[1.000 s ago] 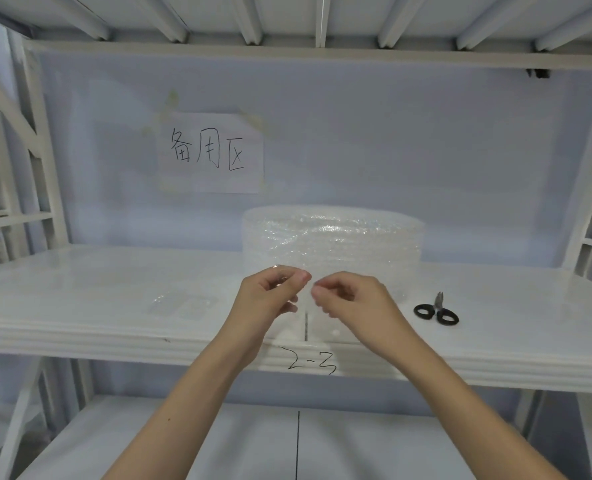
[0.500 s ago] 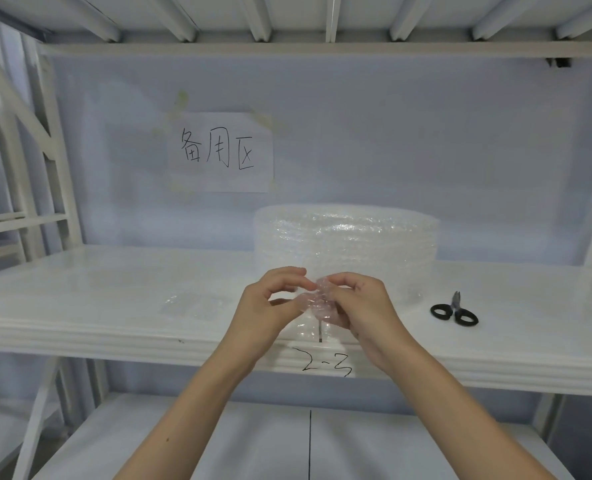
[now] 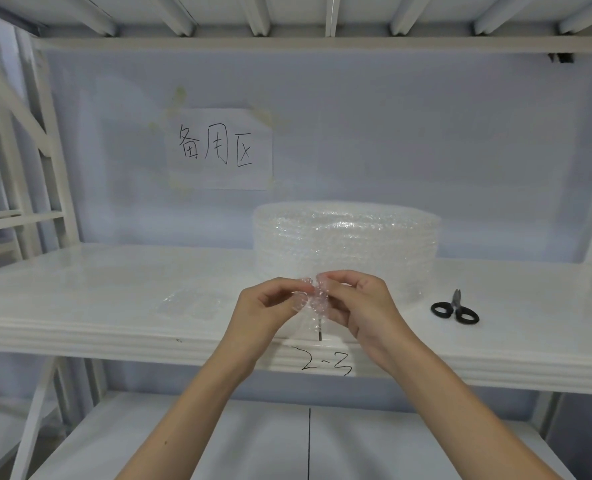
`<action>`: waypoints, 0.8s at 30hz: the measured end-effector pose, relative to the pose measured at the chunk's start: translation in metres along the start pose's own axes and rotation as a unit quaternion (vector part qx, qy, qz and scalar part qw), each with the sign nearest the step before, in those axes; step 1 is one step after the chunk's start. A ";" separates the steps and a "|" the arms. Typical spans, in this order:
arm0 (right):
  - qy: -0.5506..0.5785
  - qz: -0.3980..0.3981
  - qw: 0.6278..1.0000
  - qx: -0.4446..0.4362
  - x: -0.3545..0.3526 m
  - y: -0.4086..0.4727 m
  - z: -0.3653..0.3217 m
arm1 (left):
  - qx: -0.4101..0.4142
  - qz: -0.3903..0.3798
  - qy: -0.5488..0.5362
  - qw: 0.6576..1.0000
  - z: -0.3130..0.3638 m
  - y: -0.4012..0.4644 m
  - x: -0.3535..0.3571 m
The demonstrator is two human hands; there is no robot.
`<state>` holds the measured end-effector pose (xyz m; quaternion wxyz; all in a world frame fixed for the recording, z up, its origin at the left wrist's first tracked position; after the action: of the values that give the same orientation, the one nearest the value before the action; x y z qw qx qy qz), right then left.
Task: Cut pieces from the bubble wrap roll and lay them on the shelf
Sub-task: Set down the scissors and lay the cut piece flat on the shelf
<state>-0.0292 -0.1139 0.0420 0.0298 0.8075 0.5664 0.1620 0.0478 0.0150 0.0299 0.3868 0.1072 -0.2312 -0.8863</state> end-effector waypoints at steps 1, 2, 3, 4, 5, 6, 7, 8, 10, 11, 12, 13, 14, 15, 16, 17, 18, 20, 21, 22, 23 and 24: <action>0.004 0.000 1.000 0.003 0.000 0.000 0.000 | 0.002 0.000 0.001 1.000 0.000 0.000 0.000; 0.009 0.000 1.000 0.008 0.001 0.001 0.000 | 0.000 0.001 0.001 1.000 0.000 0.000 0.000; 0.015 0.001 1.000 0.014 0.001 0.001 0.001 | -0.004 0.002 -0.001 1.000 -0.001 0.000 -0.001; 0.019 0.002 1.000 0.020 0.001 0.002 0.001 | -0.010 0.003 -0.002 1.000 -0.001 0.000 -0.001; 0.019 0.002 1.000 0.025 0.001 0.002 0.001 | -0.017 0.002 -0.002 1.000 -0.002 0.000 -0.002; 0.012 -0.001 1.000 0.027 0.002 0.003 0.001 | -0.021 0.001 0.000 1.000 -0.003 0.000 -0.003; -0.004 -0.007 1.000 0.026 0.002 0.003 0.001 | -0.024 0.001 0.002 1.000 -0.003 0.000 -0.004; -0.025 -0.011 0.999 0.022 0.004 0.004 0.002 | -0.024 0.001 0.003 1.000 -0.003 0.000 -0.005; -0.060 -0.012 0.998 0.013 0.006 0.005 0.003 | -0.024 -0.001 -0.004 1.000 -0.005 0.000 -0.008; -0.069 -0.009 0.998 0.008 0.008 0.006 0.004 | -0.026 -0.002 -0.016 1.000 -0.005 -0.001 -0.011; -0.075 -0.005 0.997 0.004 0.010 0.008 0.005 | -0.031 0.000 -0.034 0.999 -0.006 -0.002 -0.014; -0.076 0.000 0.997 0.000 0.012 0.010 0.005 | -0.035 0.005 -0.057 0.998 -0.006 -0.004 -0.017; -0.075 0.005 0.997 -0.004 0.015 0.012 0.006 | -0.039 0.014 -0.076 0.996 -0.005 -0.005 -0.020; -0.076 0.010 0.997 -0.007 0.017 0.014 0.006 | -0.045 0.028 -0.089 0.995 -0.005 -0.007 -0.024; -0.078 0.014 0.997 -0.011 0.021 0.016 0.007 | -0.056 0.045 -0.092 0.993 -0.006 -0.008 -0.028; -0.081 0.015 0.996 -0.016 0.025 0.019 0.008 | -0.073 0.061 -0.088 0.992 -0.007 -0.009 -0.032; -0.084 0.015 0.996 -0.021 0.029 0.021 0.009 | -0.091 0.071 -0.079 0.990 -0.008 -0.009 -0.036; -0.094 0.017 0.995 -0.032 0.037 0.026 0.011 | -0.117 0.072 -0.053 0.989 -0.010 -0.010 -0.044; -0.100 0.018 0.994 -0.037 0.041 0.029 0.012 | -0.123 0.068 -0.039 0.989 -0.011 -0.010 -0.048; -0.105 0.018 0.993 -0.042 0.045 0.031 0.013 | -0.127 0.063 -0.029 0.989 -0.010 -0.011 -0.052; -0.108 0.017 0.993 -0.045 0.050 0.034 0.013 | -0.129 0.060 -0.024 0.990 -0.010 -0.012 -0.057; -0.112 0.014 0.993 -0.047 0.054 0.036 0.014 | -0.129 0.060 -0.020 0.990 -0.009 -0.013 -0.062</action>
<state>0.0244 -0.0749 0.0494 0.1284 0.8262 0.5398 0.0977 0.0850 0.0655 0.0161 0.4450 0.0248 -0.1288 -0.8859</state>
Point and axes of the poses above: each hand's wrist, its own y-axis towards the middle knuckle, its own x-axis out of the palm, z = x × y, the point moved 5 cm from there along y, towards the middle knuckle, and after that the axes turned 6 degrees about -z, right-handed, at the moved point
